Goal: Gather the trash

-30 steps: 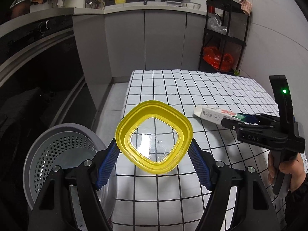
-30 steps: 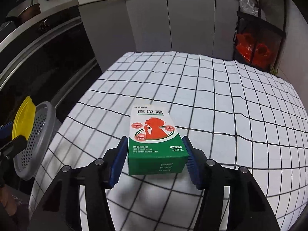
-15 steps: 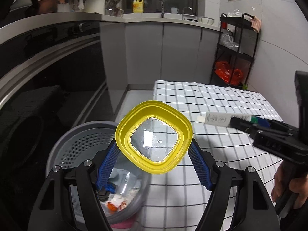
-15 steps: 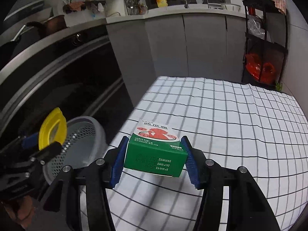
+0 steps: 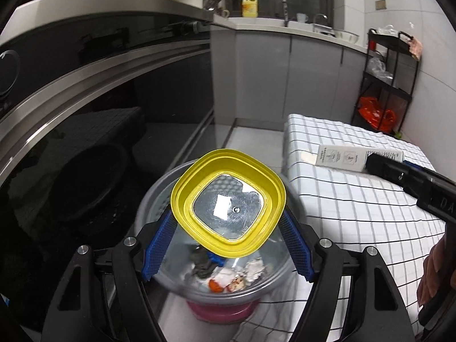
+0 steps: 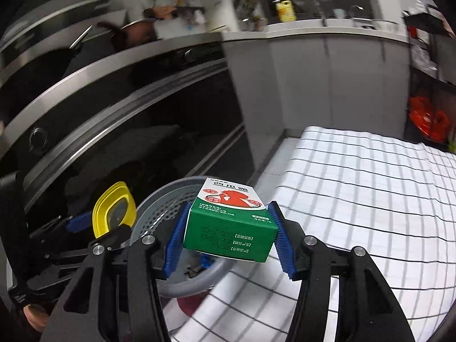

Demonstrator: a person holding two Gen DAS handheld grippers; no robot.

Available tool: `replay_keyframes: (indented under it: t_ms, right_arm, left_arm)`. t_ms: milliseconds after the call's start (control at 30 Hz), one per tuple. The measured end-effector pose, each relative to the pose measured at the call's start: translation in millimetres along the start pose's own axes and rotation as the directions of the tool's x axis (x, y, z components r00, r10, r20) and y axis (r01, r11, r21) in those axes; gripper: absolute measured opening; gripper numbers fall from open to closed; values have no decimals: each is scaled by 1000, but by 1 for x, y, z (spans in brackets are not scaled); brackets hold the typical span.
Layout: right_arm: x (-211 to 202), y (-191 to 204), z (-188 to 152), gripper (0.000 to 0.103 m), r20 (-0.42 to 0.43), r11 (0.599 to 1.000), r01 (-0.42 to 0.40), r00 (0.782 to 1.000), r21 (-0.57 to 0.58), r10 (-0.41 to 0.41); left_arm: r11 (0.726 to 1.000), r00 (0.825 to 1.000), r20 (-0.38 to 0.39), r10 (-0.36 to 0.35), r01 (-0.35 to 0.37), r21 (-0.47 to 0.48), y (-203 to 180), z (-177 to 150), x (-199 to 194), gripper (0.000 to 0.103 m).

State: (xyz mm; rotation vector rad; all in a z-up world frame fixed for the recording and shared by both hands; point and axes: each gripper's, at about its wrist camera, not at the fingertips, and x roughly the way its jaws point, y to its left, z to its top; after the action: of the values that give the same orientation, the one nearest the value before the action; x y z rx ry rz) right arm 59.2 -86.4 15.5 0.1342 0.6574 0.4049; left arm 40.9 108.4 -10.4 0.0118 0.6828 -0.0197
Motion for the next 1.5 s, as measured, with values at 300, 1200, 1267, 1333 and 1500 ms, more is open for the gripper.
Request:
replay_keyframes:
  t_ms: [300,1200,1267,1333,1500]
  right_arm:
    - [39,44,-5,53,-65,998,-45,997,-44,42]
    - [58,51,-1,73,-69,1000,-27,997,-16,26]
    - [56,51,-1,73,-67,1000,-20,998,-15,19]
    - [55,51,-1,73,-64,1000,-18,998,-12,17]
    - [52,52,-3,73,-64,1000,-5,998,-6,5]
  left_arm:
    - [999,999,-14,42,-43,-33,28,3,10,70]
    - [989,997,-12,81,-82,-127,51,8,13,86]
    - [988,996,-11,87,-88,-129,52,9,13,86]
    - [987,996,-10,92,-93,-132,53,9,14,86]
    - [984,993,1,118,-116,-138,54,9,11,90]
